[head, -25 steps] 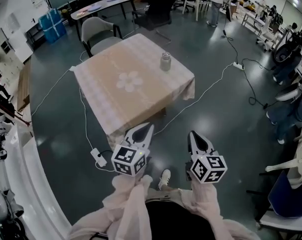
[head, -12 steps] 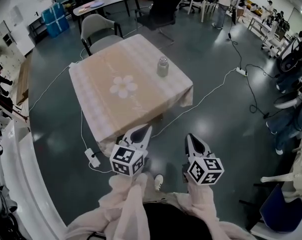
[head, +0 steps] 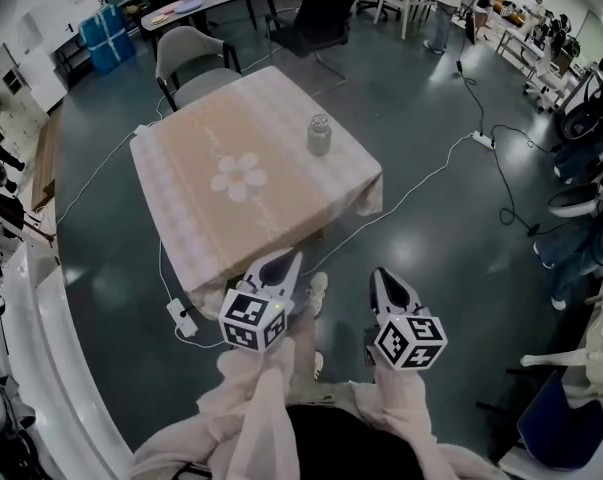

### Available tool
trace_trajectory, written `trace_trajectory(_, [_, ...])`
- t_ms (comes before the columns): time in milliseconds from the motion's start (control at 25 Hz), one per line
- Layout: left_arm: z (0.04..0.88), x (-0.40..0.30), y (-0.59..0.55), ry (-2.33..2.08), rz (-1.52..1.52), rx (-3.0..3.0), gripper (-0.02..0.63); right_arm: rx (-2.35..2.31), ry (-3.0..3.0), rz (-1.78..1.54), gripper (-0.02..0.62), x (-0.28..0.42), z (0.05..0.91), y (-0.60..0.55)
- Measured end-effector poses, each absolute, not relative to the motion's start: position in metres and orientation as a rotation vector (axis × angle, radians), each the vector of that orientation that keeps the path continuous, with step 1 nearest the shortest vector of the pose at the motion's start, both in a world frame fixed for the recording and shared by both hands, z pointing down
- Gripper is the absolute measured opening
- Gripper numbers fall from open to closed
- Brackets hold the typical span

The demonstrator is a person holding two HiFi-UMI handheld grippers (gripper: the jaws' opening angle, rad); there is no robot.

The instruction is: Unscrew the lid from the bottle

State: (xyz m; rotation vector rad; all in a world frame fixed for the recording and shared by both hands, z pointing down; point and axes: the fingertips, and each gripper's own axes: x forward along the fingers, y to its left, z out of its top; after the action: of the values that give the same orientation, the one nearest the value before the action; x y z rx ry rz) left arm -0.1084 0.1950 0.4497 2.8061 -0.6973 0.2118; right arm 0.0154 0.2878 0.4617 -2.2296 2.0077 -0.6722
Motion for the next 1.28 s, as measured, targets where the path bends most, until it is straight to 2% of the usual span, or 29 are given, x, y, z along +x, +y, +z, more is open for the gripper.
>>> trace_trajectory(320, [0.445, -0.065, 0.15, -0.672, 0.186, 2.808, 0.025, -2.25, 1.994, -0.667, 0.011, 0.054, 0.459, 0.251])
trace_trajectory(800, [0.44, -0.002, 0.032, -0.697, 0.218, 2.826, 0.025, -2.251, 2.007, -0.685, 0.011, 0.117, 0.457, 0.138])
trace_trajectory(1280, [0.447, 0.028, -0.069, -0.706, 0.246, 2.789, 0.025, -2.244, 2.035, -0.727, 0.011, 0.148, 0.459, 0.031])
